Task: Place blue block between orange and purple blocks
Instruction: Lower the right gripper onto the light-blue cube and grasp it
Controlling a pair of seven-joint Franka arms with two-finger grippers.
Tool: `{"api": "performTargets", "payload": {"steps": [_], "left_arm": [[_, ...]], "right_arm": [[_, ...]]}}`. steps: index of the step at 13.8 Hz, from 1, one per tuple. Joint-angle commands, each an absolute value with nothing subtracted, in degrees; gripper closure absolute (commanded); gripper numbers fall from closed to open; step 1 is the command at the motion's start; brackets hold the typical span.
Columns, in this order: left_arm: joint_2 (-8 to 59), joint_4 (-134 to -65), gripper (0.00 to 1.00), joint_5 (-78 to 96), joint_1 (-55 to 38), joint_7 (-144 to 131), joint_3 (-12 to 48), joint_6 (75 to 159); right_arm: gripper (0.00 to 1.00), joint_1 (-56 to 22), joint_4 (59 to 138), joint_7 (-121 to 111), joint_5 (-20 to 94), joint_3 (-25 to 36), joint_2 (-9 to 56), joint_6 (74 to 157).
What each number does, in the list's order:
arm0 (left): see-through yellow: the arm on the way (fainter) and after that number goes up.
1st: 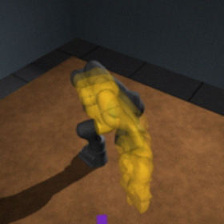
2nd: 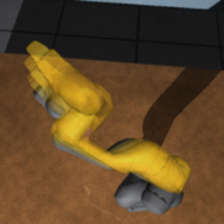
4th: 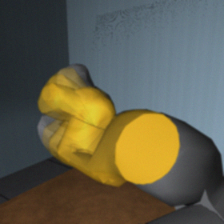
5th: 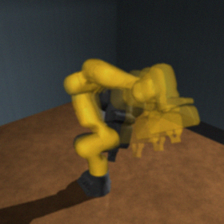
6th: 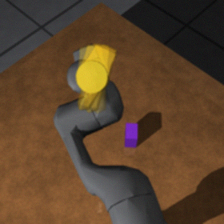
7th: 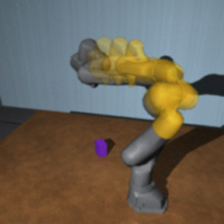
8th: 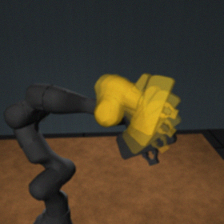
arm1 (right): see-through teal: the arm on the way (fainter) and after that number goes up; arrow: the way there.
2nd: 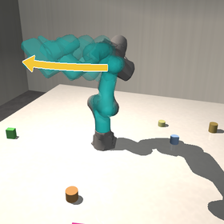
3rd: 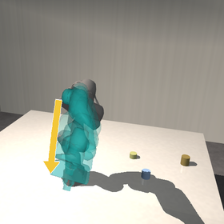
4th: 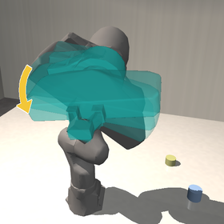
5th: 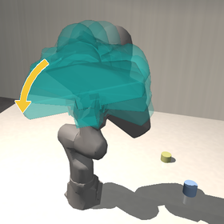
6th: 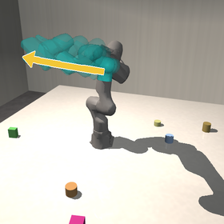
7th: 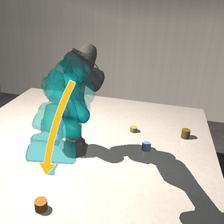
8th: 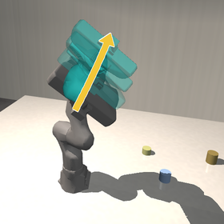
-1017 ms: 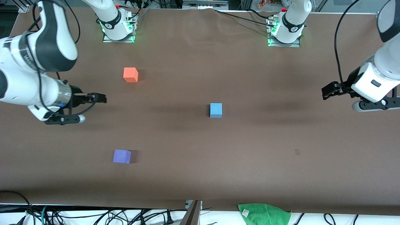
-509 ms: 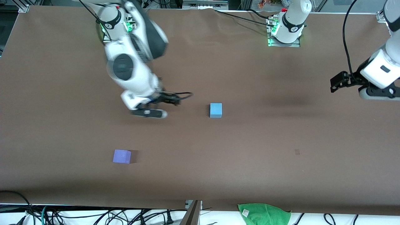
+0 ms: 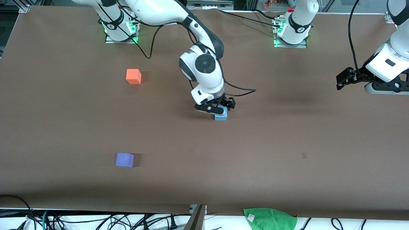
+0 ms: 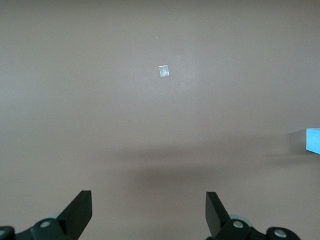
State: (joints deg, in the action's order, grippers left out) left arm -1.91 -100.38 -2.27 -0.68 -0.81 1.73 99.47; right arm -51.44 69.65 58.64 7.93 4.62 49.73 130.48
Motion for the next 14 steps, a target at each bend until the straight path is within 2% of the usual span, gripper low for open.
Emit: {"api": "performTargets", "payload": {"steps": [1,8,9,11,14], "left_arm": [[-2.2,-100.5,0.0,-1.1,-1.4,0.5,1.0,98.8],[-1.8,-100.5,0.0,-1.1,-1.3,0.2,1.0,97.7],[-1.8,-100.6,0.0,-1.1,-1.2,0.1,1.0,97.6],[-1.9,-100.5,0.0,-1.1,-1.2,0.1,0.9,96.5],[-1.9,-100.5,0.0,-1.1,-1.3,-0.1,0.9,96.5]], "right_arm": [[0.01,-53.3,65.4,59.8,2.9,5.4,54.0,131.0],[0.01,-55.1,65.6,59.6,-3.7,5.4,57.7,133.6],[0.12,-55.0,65.7,59.1,-4.1,5.4,57.7,133.6],[0.44,-54.5,65.7,58.4,-4.1,5.4,57.6,133.5],[0.75,-53.8,65.7,57.1,-4.0,5.5,57.2,133.0]]}}
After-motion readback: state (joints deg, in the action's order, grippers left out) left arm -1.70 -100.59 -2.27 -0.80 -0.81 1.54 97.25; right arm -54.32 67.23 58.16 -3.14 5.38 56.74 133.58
